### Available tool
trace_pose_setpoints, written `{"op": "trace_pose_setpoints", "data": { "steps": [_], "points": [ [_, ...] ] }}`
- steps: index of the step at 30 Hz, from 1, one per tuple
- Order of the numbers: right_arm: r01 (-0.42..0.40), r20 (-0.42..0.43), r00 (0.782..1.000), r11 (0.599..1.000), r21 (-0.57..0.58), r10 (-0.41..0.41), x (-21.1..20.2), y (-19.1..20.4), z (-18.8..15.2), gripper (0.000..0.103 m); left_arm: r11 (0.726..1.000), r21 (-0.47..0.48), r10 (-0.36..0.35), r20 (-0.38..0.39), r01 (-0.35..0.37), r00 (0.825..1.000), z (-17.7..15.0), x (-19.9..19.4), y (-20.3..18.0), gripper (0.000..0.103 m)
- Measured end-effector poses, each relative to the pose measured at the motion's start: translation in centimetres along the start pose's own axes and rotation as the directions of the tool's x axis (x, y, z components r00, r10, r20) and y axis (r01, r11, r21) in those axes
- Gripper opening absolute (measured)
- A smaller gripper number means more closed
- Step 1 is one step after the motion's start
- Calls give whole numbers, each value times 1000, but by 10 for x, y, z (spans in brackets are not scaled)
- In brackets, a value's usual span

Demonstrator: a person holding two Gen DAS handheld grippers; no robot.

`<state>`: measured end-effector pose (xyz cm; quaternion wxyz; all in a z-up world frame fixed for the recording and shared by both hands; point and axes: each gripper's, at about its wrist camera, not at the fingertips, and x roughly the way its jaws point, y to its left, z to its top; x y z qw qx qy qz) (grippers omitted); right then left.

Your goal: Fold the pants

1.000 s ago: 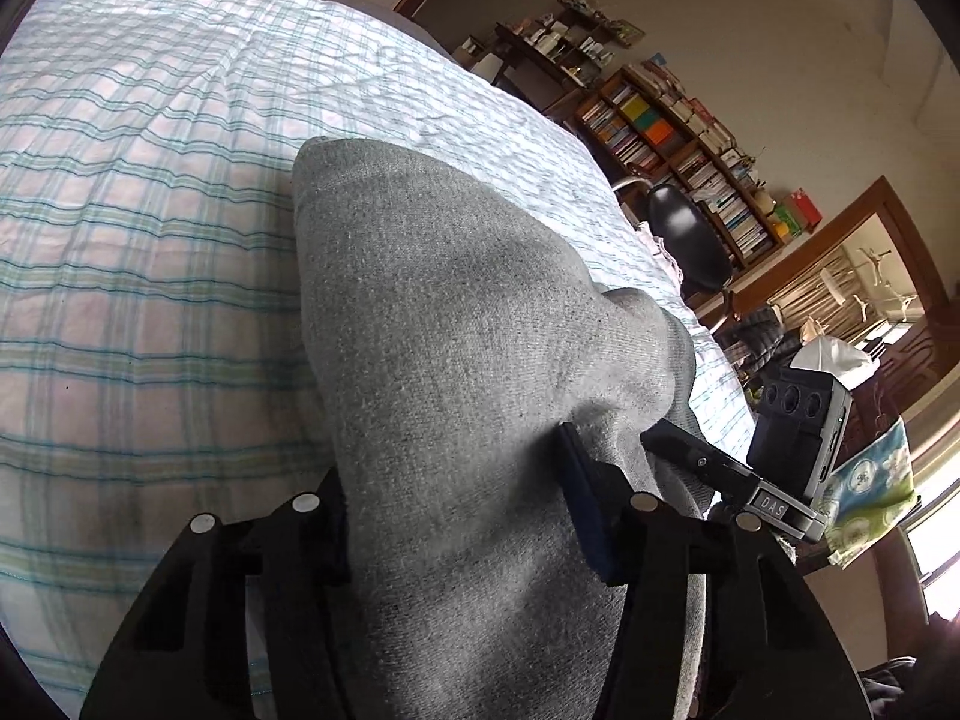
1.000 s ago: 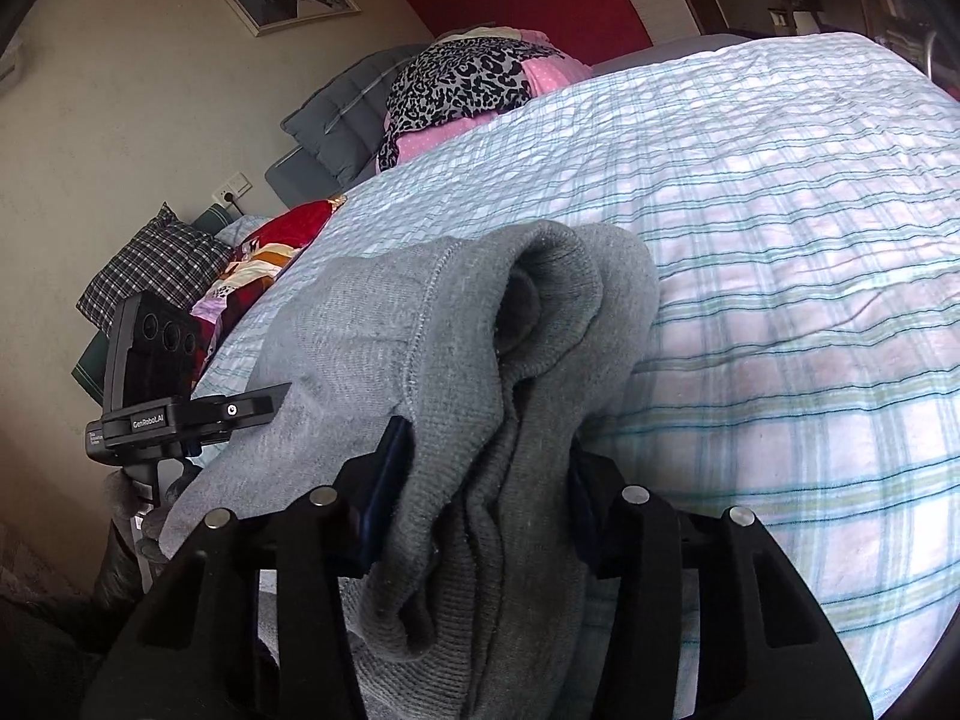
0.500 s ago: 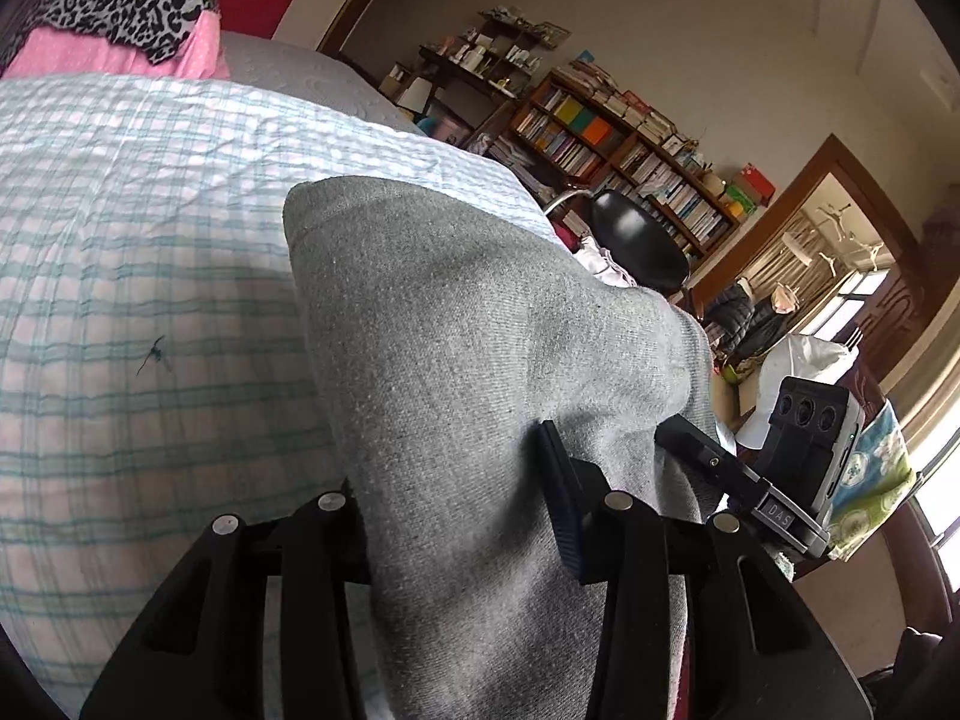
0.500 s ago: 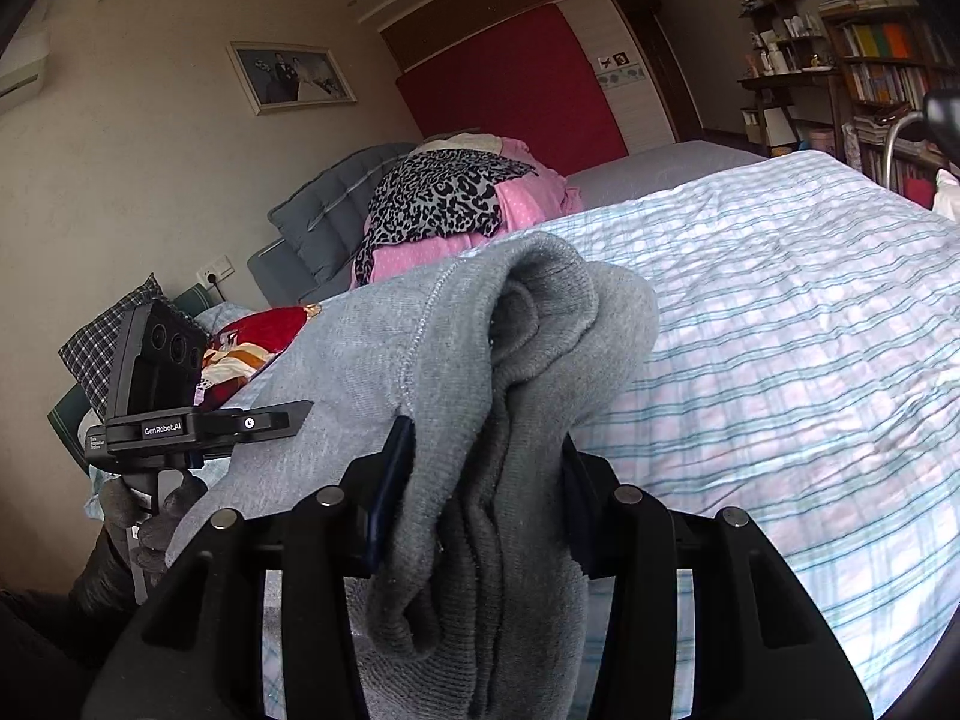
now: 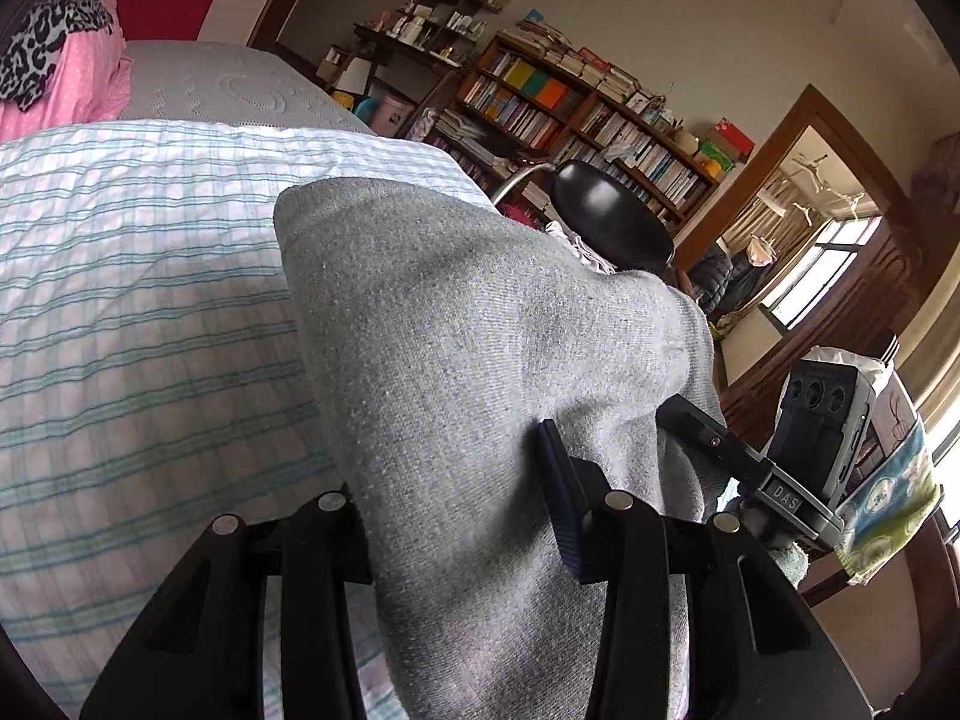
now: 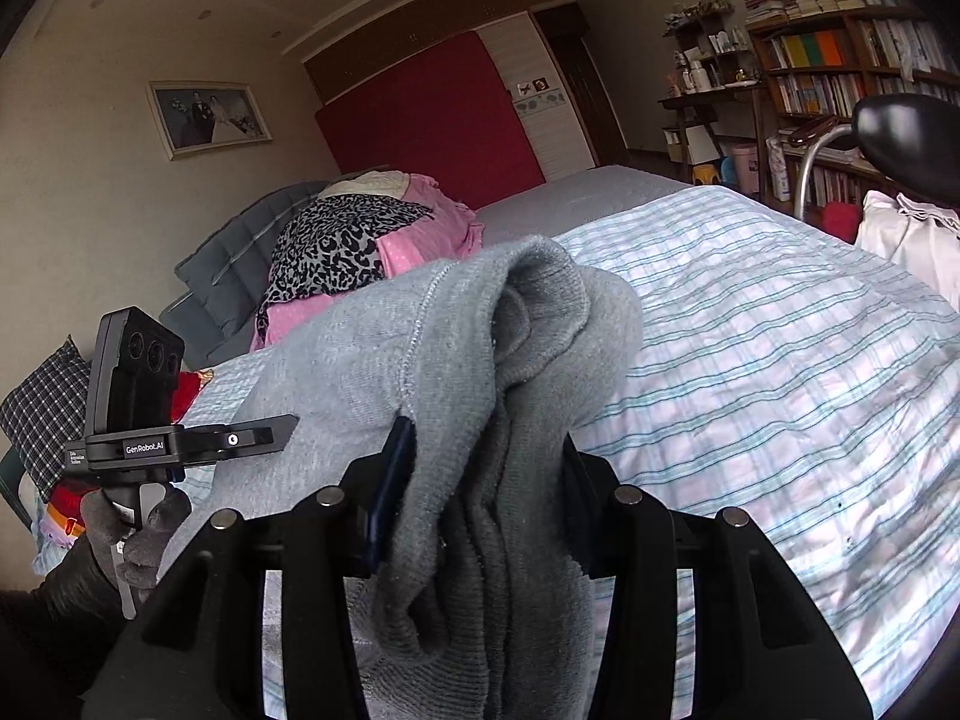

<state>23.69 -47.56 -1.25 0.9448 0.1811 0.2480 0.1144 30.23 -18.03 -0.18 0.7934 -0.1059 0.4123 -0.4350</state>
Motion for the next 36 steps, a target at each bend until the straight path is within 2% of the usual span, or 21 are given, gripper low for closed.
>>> {"op": "trace_pose_setpoints", "data": {
  "steps": [4,7,8,10,11,13,16,20,22,24,26,29,33,36],
  "points": [
    [42,-55,998,999,35,-40,22,-43,0,46,1000,1,17,-48,-17,999,8,48,6,42],
    [64,-140,989,987,146,-43,41,-75,-15,48,998,7,55,-98,-55,994,0,78,11,44],
    [69,-163,986,979,190,-38,45,-83,-20,49,997,0,78,-110,-78,991,-5,84,14,48],
    [49,-151,988,972,231,-14,39,-90,-24,54,995,16,101,-104,-100,989,-15,88,17,55],
    [55,-134,991,972,228,-25,35,-90,-23,56,993,25,120,-100,-118,988,-18,87,18,63],
    [106,-106,991,969,222,-84,24,-90,-23,65,989,20,147,-110,-146,983,-21,83,22,69],
    [167,-53,986,955,245,-158,8,-94,-26,65,984,30,179,-97,-177,979,-24,69,18,69],
    [303,47,948,938,166,-315,-20,-66,-26,65,965,104,243,-20,-240,970,-30,48,-5,70],
    [331,87,937,940,85,-338,-26,-41,-25,65,960,125,253,8,-252,967,-33,42,-19,71],
    [324,98,941,946,3,-323,-25,-15,-27,65,957,155,245,22,-246,969,-40,38,-31,71],
    [318,72,947,945,-74,-313,-18,3,-33,65,952,191,241,19,-240,970,-48,37,-42,72],
    [359,11,932,921,-154,-361,2,17,-47,65,939,246,247,5,-240,969,-58,44,-53,74],
    [394,-114,905,909,-137,-409,24,1,-66,65,929,264,281,-40,-261,959,-74,62,-48,74],
    [383,-168,903,918,-101,-396,33,-12,-73,65,925,269,292,-50,-268,955,-79,68,-44,74]
  ]
}}
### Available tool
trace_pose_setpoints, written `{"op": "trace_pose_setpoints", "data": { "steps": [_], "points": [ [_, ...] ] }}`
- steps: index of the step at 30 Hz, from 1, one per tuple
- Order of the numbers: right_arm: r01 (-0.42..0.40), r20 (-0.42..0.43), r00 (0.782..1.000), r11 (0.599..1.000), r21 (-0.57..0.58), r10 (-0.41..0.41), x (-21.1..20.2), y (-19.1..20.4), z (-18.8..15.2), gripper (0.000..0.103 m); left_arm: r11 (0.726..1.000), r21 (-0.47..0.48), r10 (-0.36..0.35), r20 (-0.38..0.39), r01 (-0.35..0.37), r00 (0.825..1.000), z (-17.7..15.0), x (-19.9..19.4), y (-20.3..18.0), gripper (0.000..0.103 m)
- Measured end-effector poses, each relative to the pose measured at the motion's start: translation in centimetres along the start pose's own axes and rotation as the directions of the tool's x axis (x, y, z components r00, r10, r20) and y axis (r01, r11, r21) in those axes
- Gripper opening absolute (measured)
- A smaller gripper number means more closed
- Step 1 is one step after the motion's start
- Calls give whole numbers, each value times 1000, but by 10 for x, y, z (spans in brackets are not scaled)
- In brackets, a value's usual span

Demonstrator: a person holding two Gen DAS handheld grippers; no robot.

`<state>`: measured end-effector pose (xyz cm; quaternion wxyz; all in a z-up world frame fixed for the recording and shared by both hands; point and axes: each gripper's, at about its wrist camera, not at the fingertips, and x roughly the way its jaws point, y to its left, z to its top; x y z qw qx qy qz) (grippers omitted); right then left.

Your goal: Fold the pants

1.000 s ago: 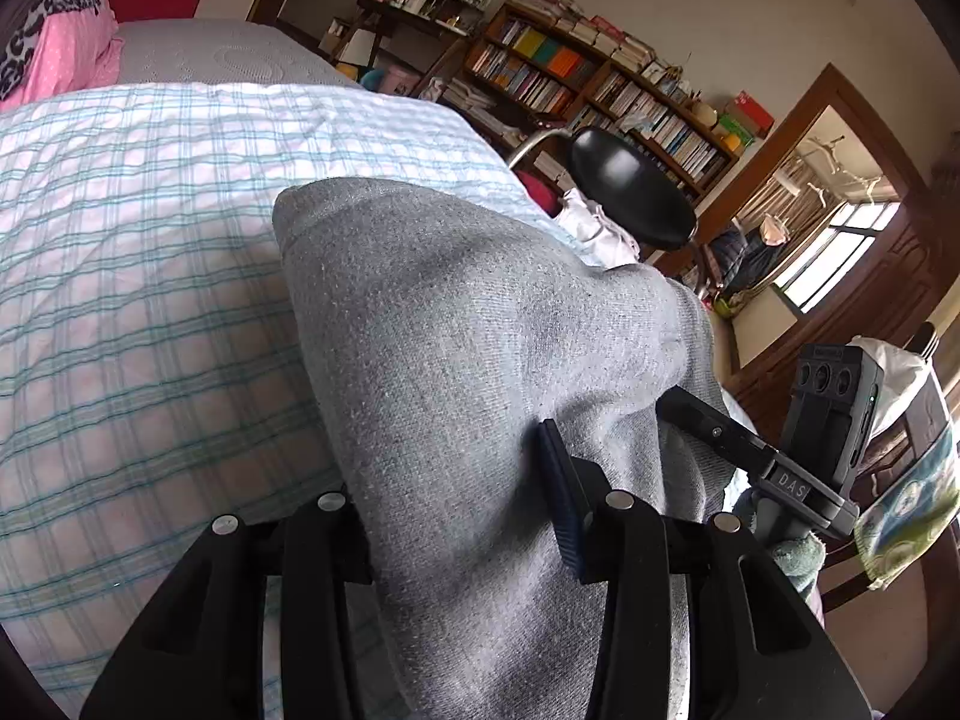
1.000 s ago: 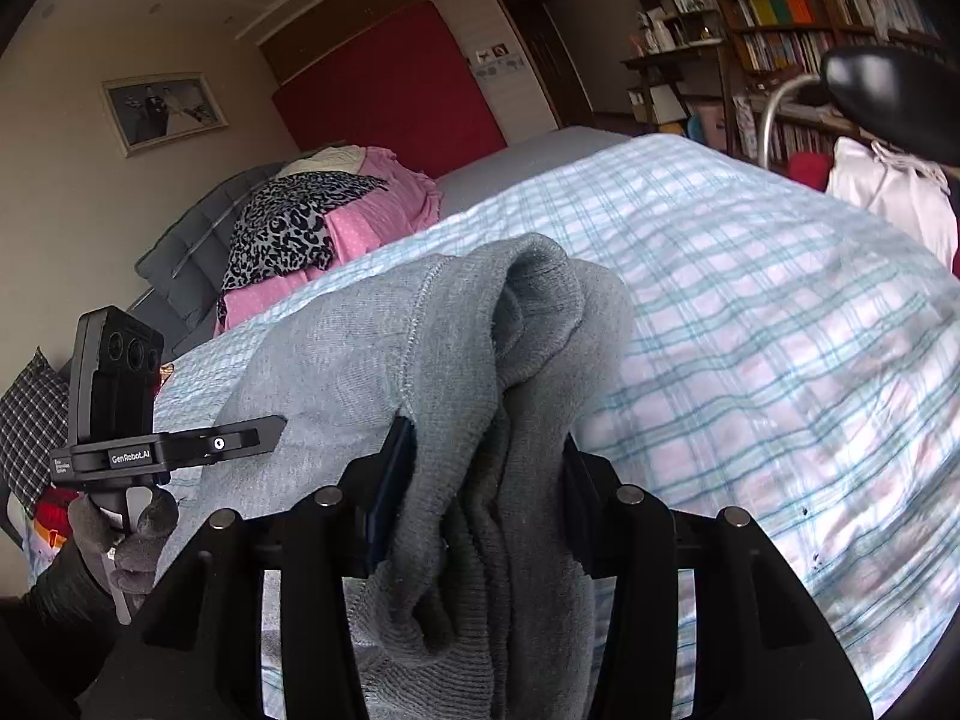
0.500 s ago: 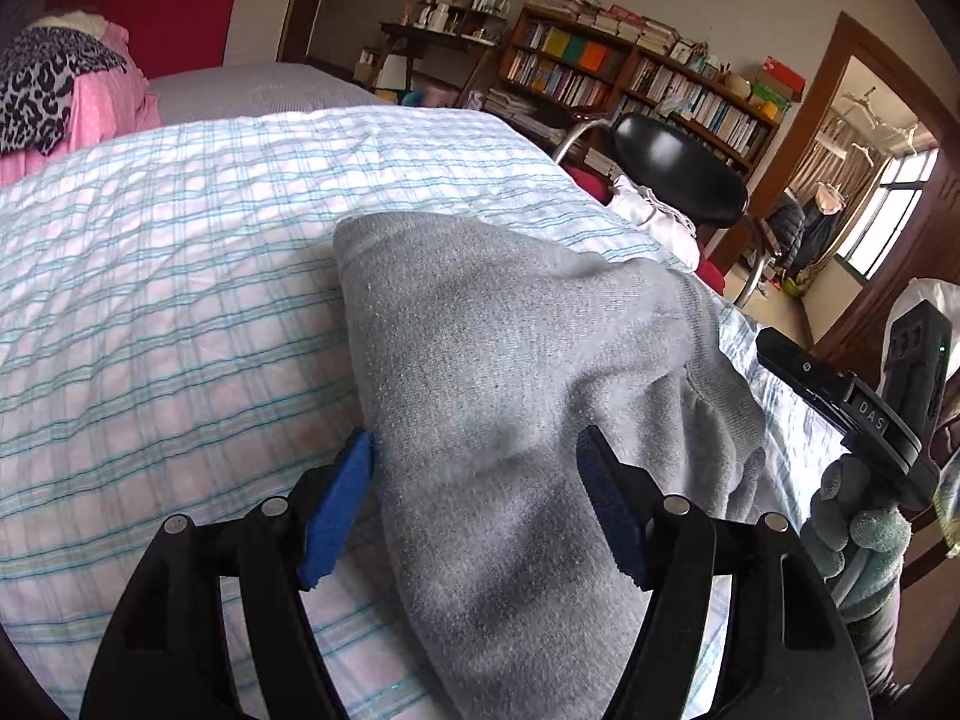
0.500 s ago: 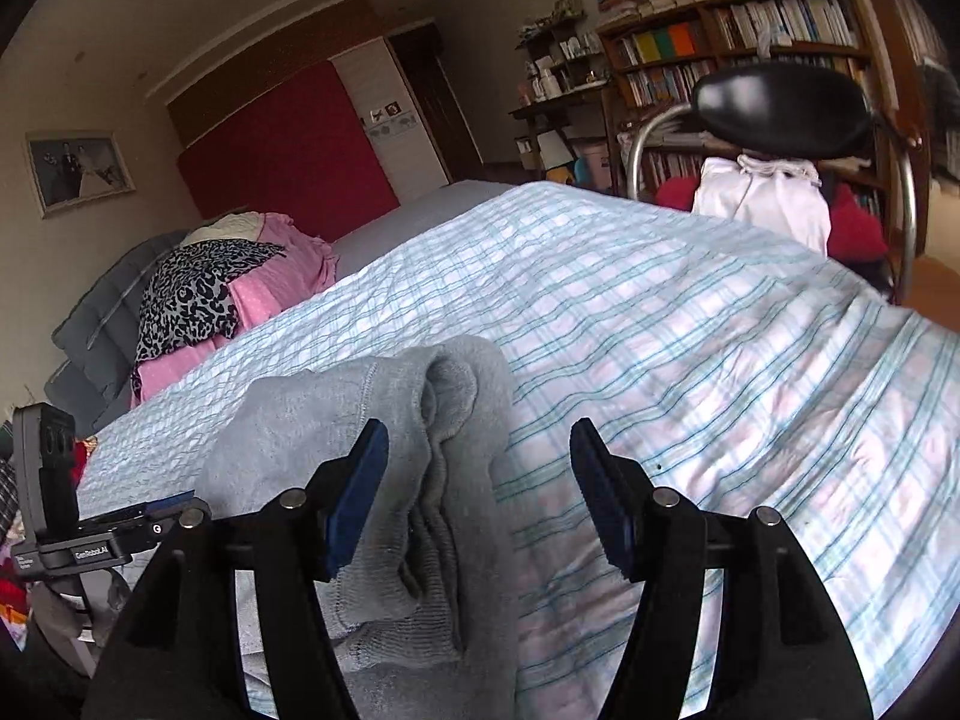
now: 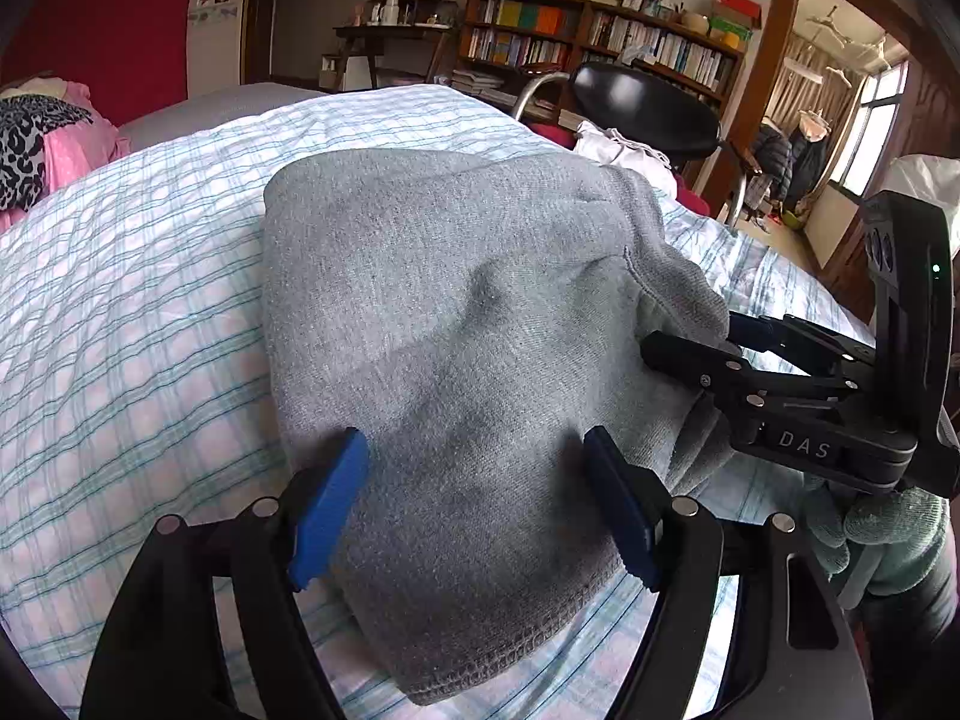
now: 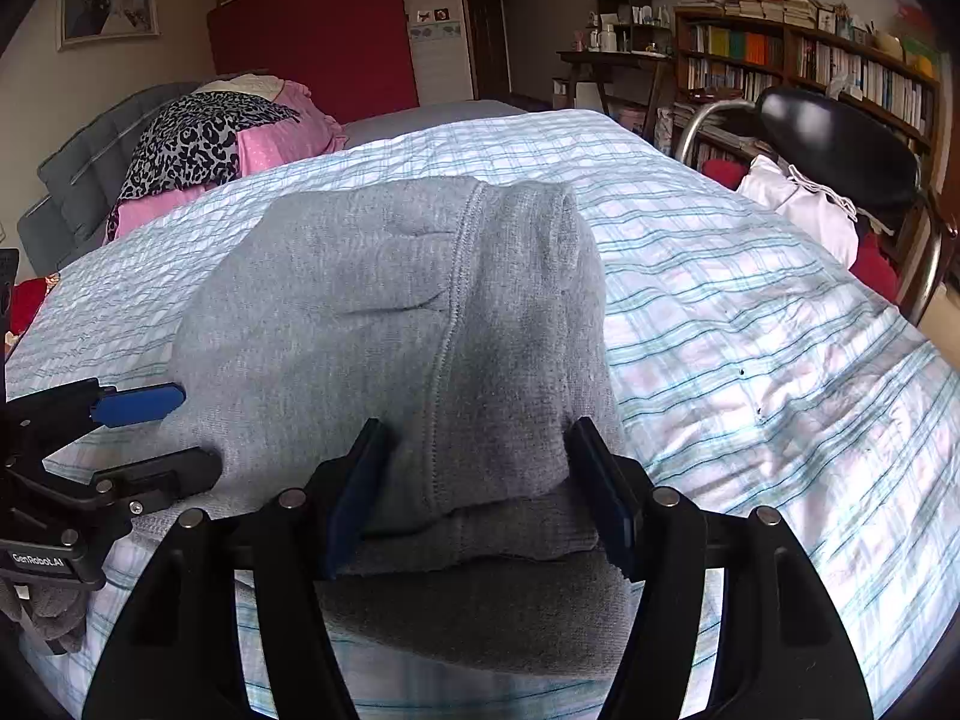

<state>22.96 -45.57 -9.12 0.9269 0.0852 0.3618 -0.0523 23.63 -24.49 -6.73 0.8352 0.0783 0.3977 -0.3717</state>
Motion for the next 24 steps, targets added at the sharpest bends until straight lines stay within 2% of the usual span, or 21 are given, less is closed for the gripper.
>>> {"op": "trace_pose_setpoints", "data": {
  "steps": [6,11,14,18,20,24],
  "points": [
    [43,-28,999,999,-15,-44,6,5,-2,65,1000,-22,7,10,-7,1000,-7,-12,1,74],
    [94,48,994,996,7,-95,-25,16,-14,68,999,-49,27,43,-24,999,-19,-36,3,78],
    [100,97,990,995,30,-103,-47,25,-26,75,997,-50,69,66,-66,995,-23,-48,0,79],
    [139,141,980,990,28,-141,-72,41,-36,80,991,-31,136,104,-134,985,-30,-64,-9,80],
    [172,163,971,985,27,-174,-82,48,-42,82,986,-15,167,126,-167,978,-35,-72,-13,88],
    [183,193,962,980,73,-194,-96,49,-51,85,972,-17,233,180,-234,956,-47,-82,-17,91]
  ]
}}
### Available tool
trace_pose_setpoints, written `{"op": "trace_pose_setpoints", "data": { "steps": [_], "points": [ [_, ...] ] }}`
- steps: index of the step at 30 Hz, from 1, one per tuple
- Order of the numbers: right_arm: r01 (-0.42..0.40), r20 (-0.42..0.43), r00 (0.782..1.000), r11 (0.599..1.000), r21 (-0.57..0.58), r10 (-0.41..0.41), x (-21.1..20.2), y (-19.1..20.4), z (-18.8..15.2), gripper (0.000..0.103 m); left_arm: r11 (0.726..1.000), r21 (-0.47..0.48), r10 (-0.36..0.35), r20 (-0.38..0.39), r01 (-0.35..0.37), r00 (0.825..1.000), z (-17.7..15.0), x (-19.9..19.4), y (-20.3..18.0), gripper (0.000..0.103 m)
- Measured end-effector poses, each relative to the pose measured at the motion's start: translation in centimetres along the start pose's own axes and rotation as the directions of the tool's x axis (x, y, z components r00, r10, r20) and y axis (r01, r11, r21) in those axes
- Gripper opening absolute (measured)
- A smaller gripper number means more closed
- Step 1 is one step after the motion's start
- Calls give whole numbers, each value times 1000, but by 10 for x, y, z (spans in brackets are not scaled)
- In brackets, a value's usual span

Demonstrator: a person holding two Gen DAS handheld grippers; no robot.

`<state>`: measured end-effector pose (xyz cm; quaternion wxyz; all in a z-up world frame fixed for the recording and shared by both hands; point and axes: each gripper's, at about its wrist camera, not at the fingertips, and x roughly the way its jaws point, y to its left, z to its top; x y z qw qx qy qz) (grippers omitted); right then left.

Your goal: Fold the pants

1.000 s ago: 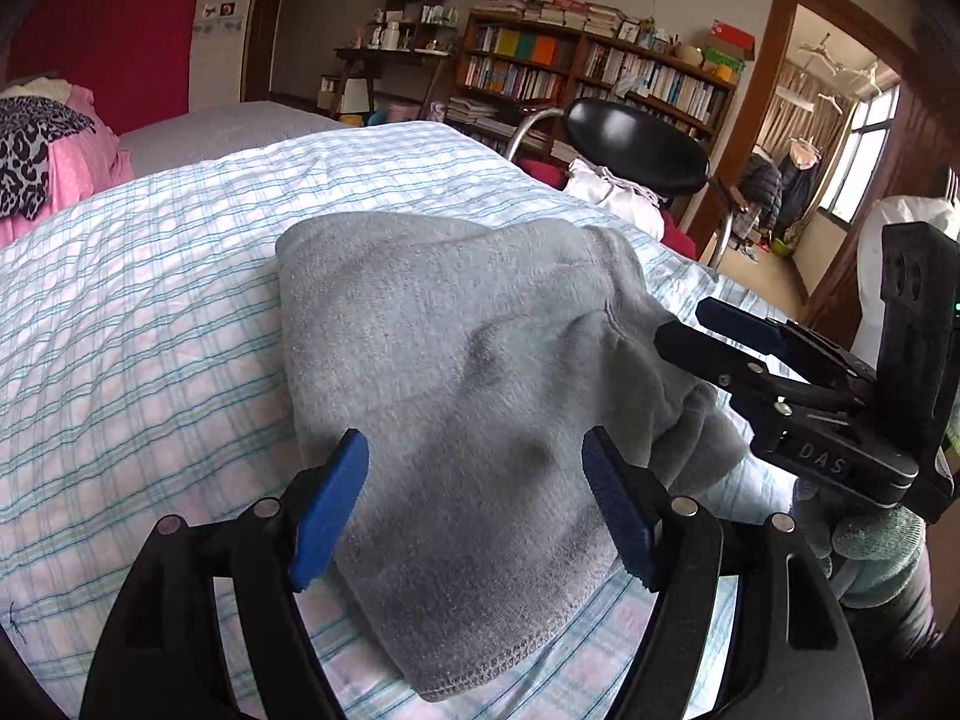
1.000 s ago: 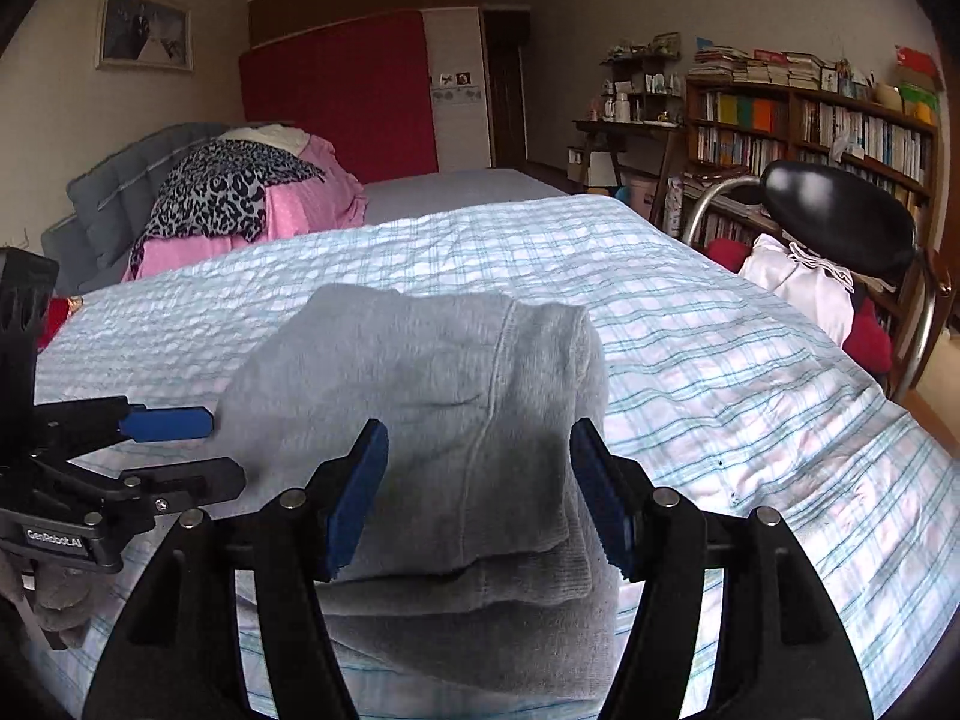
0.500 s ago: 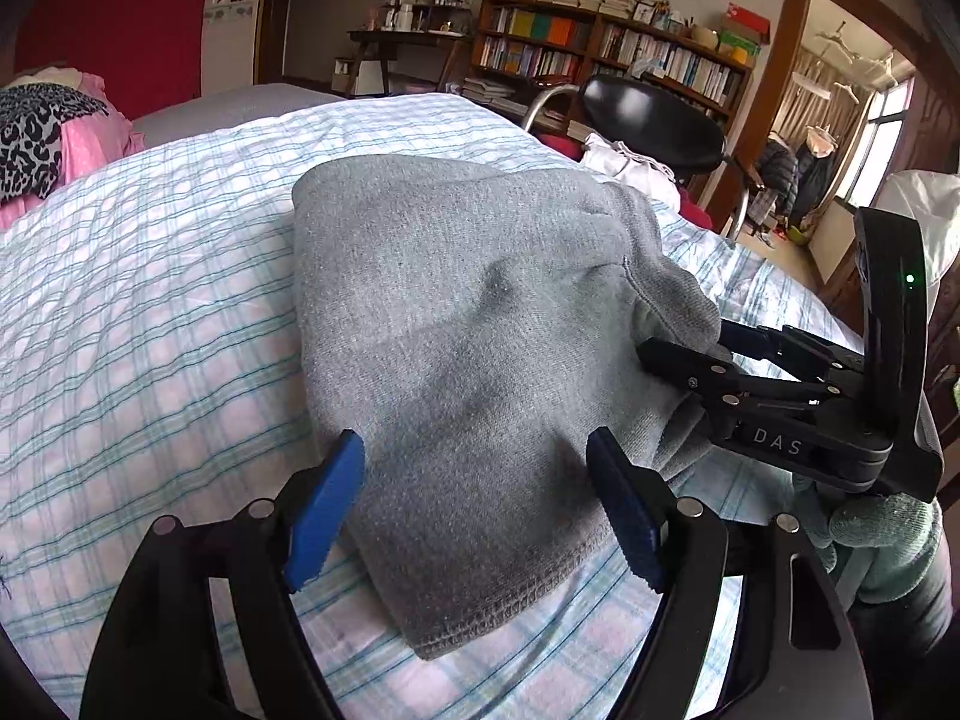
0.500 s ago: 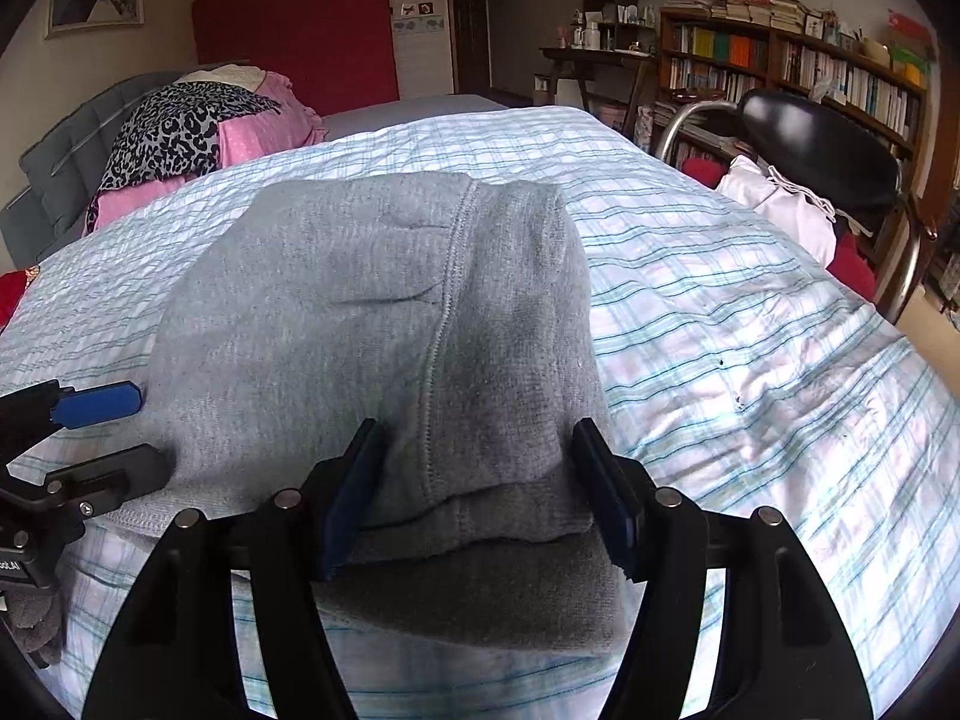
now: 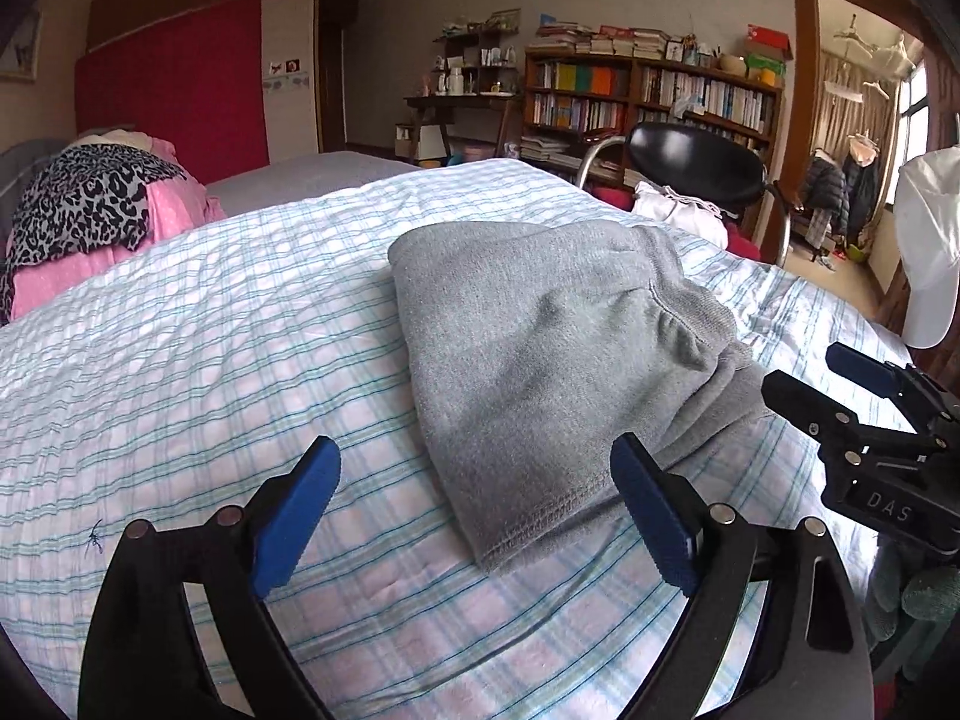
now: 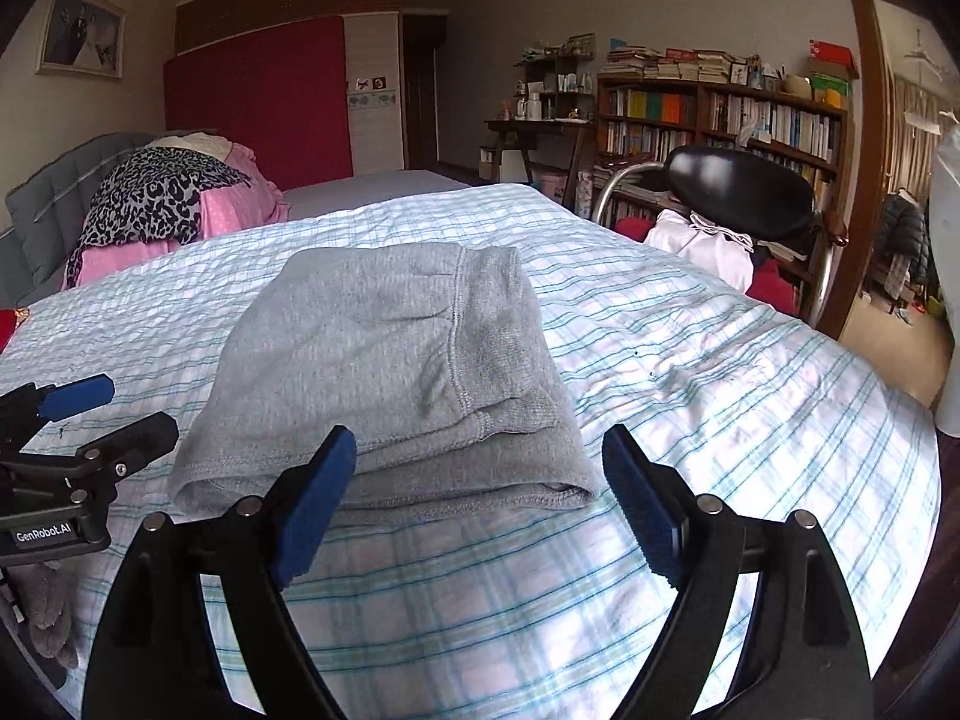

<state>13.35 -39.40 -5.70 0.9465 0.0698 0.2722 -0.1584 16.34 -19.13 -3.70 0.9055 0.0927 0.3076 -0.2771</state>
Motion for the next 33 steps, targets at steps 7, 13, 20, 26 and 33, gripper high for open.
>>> {"op": "trace_pose_setpoints", "data": {
  "steps": [7,13,20,26,33],
  "points": [
    [-4,-9,1000,999,53,5,-3,1,-9,86,999,-35,23,1,-23,1000,-5,-4,11,91],
    [-2,5,1000,1000,14,2,-5,16,-11,87,998,-53,37,15,-36,999,-4,-8,16,91],
    [10,37,999,1000,-1,-10,-7,18,-12,89,999,-12,46,19,-46,999,-4,-9,9,93],
    [8,27,1000,1000,6,-8,-5,16,-14,90,999,-6,48,13,-48,999,-5,-8,7,93],
    [10,5,1000,1000,5,-10,2,16,-17,91,999,13,51,15,-51,999,-4,-7,3,93]
  ]
}}
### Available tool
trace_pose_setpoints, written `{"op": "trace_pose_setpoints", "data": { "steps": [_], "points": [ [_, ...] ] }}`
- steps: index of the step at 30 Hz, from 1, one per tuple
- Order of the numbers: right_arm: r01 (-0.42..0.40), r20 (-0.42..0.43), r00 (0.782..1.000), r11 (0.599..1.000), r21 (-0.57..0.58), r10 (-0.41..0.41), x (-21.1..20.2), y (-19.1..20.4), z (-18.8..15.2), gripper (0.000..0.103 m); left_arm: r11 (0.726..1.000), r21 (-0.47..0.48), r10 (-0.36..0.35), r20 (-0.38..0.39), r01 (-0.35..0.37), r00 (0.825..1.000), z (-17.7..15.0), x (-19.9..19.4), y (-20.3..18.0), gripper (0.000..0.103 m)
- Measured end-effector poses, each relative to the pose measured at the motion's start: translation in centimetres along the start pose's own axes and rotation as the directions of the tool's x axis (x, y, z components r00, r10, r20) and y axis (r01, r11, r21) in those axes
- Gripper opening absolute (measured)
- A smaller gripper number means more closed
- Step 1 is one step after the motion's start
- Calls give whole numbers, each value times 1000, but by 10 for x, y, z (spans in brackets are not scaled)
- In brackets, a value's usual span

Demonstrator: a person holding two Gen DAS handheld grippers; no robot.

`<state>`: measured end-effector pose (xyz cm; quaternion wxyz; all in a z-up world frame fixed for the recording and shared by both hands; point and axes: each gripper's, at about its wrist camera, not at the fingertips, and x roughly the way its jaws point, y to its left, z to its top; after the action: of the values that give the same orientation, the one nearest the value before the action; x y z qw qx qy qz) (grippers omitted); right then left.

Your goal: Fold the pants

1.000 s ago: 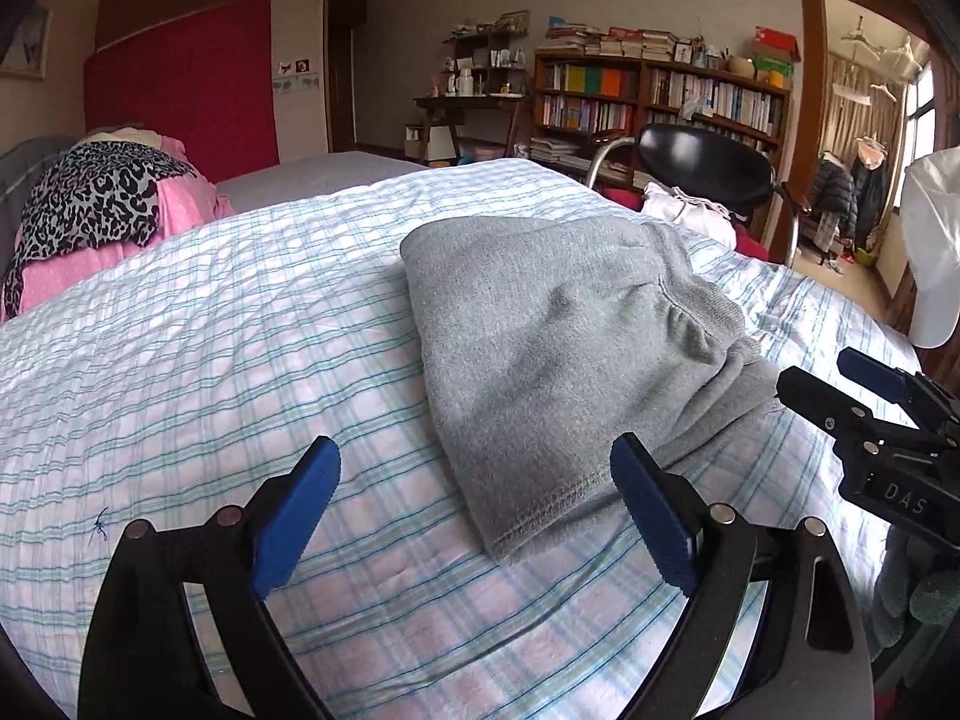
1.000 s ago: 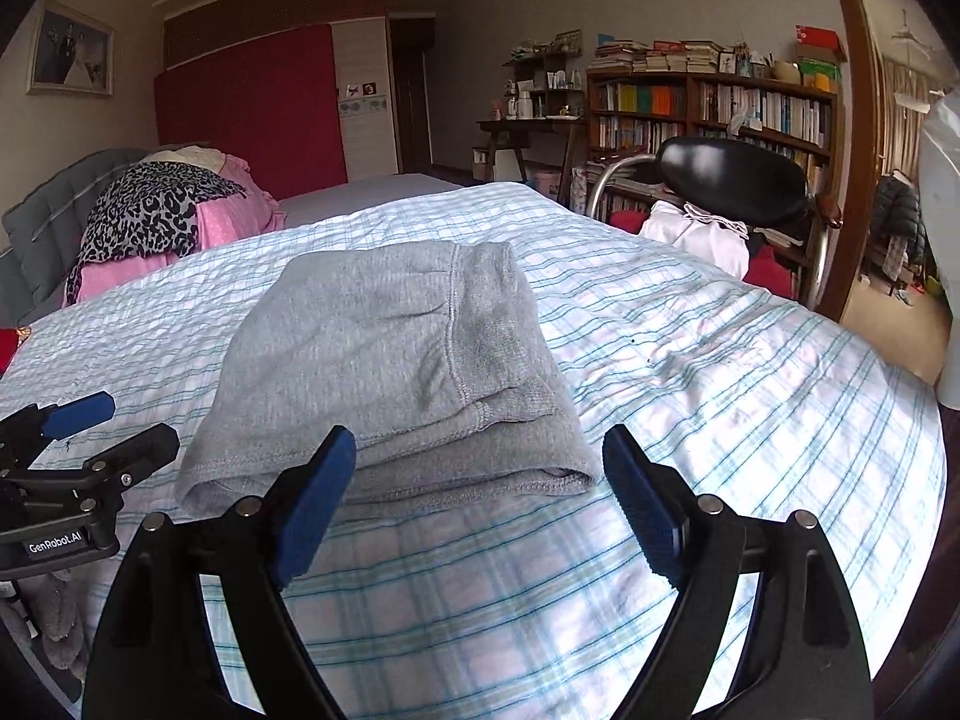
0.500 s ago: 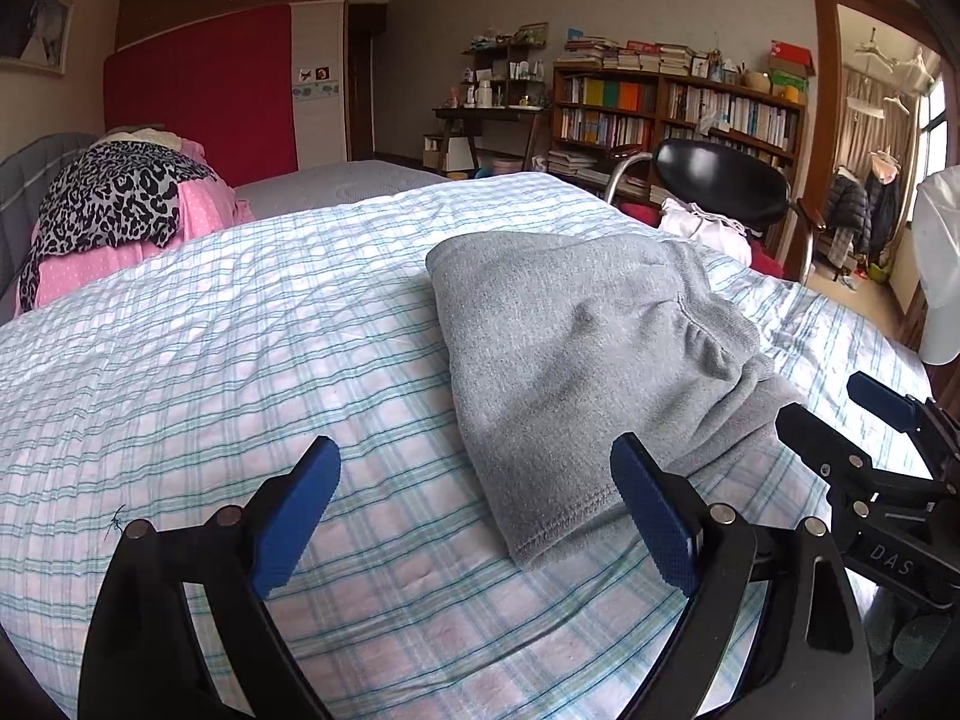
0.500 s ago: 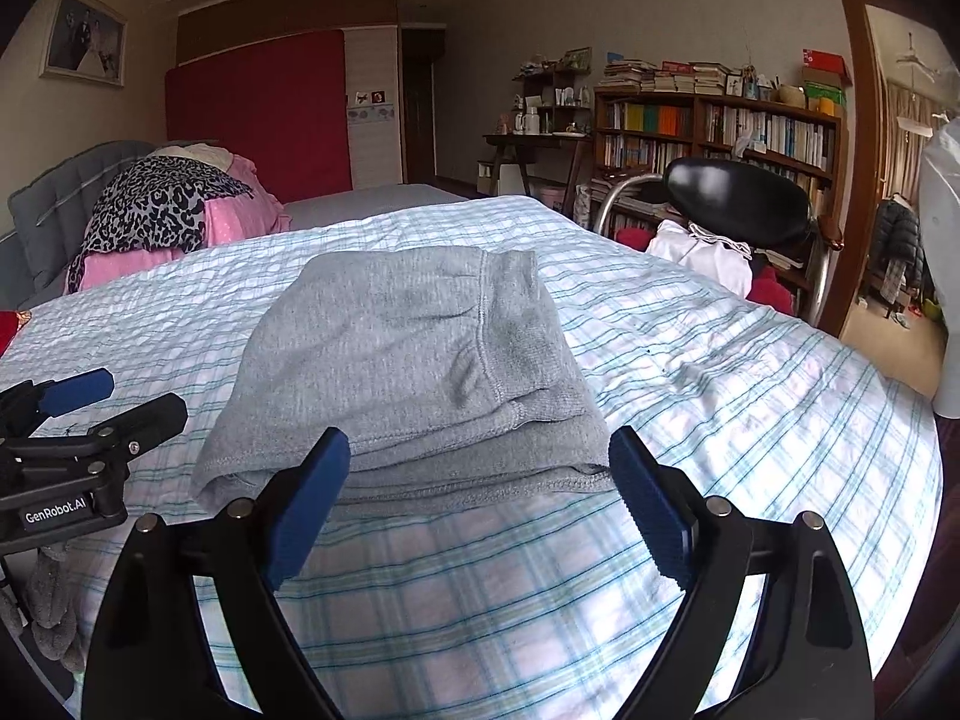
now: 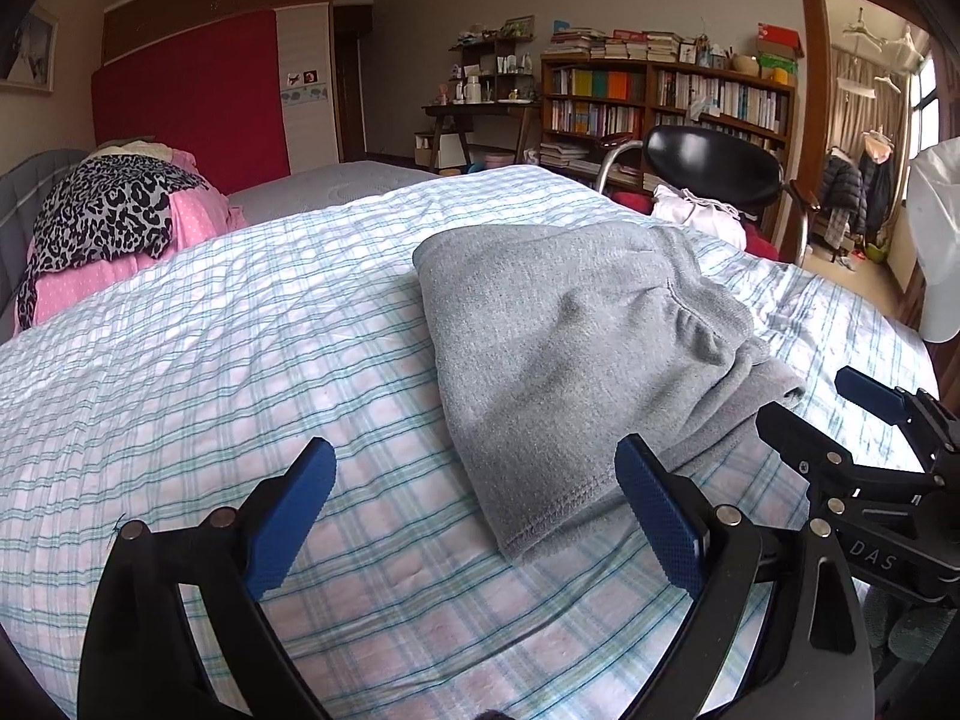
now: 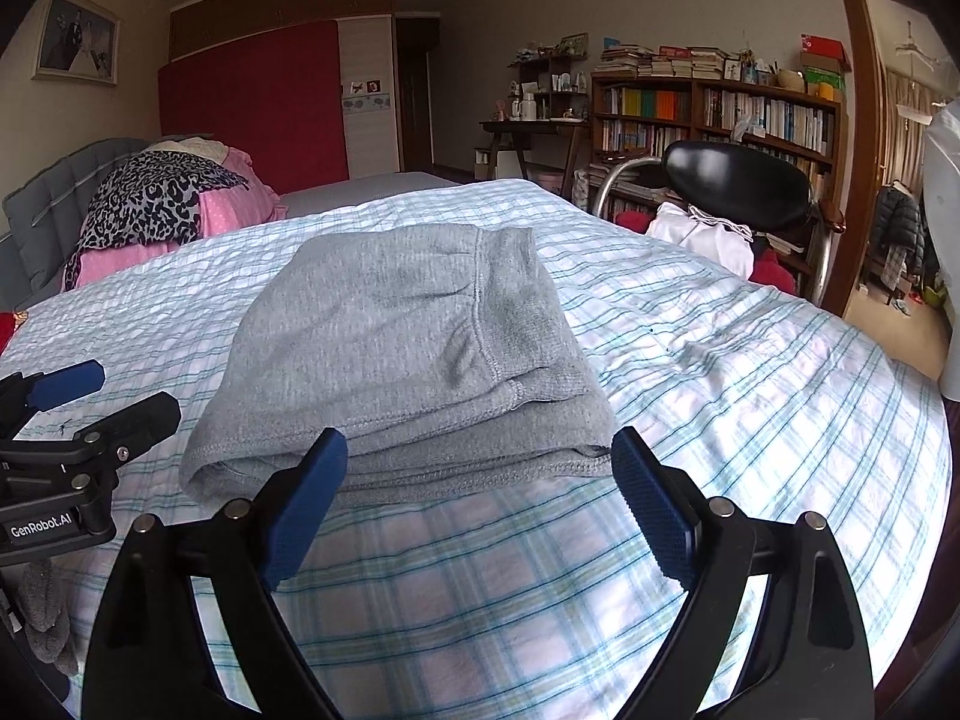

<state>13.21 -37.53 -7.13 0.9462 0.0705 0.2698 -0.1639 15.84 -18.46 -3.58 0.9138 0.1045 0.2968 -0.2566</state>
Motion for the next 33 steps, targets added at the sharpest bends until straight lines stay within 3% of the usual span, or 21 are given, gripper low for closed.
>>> {"op": "trace_pose_setpoints", "data": {
  "steps": [16,33],
  "points": [
    [-6,-6,1000,1000,-6,6,2,2,-1,91,997,40,70,-5,-70,998,-1,4,-6,93],
    [-11,-22,1000,1000,-13,11,9,3,-1,91,997,52,52,-6,-52,999,-2,6,-10,93]
  ]
}}
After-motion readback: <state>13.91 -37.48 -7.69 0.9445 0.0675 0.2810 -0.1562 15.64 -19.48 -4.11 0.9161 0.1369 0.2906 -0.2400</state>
